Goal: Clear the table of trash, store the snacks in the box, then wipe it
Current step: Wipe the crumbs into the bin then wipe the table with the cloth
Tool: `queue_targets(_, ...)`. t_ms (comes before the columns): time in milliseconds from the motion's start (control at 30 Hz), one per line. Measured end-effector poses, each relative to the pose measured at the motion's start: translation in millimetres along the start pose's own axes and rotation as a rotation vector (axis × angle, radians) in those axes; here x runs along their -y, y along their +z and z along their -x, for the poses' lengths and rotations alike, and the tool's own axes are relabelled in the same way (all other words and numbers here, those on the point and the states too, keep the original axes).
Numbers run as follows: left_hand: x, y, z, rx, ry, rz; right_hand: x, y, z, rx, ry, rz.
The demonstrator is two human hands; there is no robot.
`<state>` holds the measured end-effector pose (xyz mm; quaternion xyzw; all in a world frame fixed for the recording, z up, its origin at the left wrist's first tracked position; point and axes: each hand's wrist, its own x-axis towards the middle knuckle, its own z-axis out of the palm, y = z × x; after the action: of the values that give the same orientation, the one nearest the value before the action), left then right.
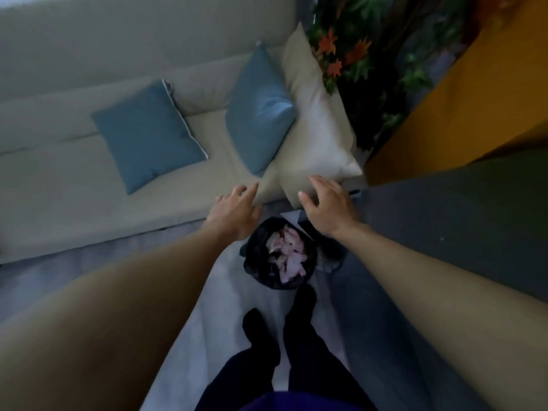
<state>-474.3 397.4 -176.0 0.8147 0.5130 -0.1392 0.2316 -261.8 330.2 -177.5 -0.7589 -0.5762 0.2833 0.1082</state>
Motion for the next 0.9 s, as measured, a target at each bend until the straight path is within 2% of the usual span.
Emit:
queue_targets(600, 21, 117, -35, 0.173, -0.05, 0.083, -61, 122, 15, 0.101, 0.218, -0.069)
queue_targets(900, 41, 228, -94, 0.266, -0.135, 0.157, -116, 218, -3, 0.208, 0.333, -0.118)
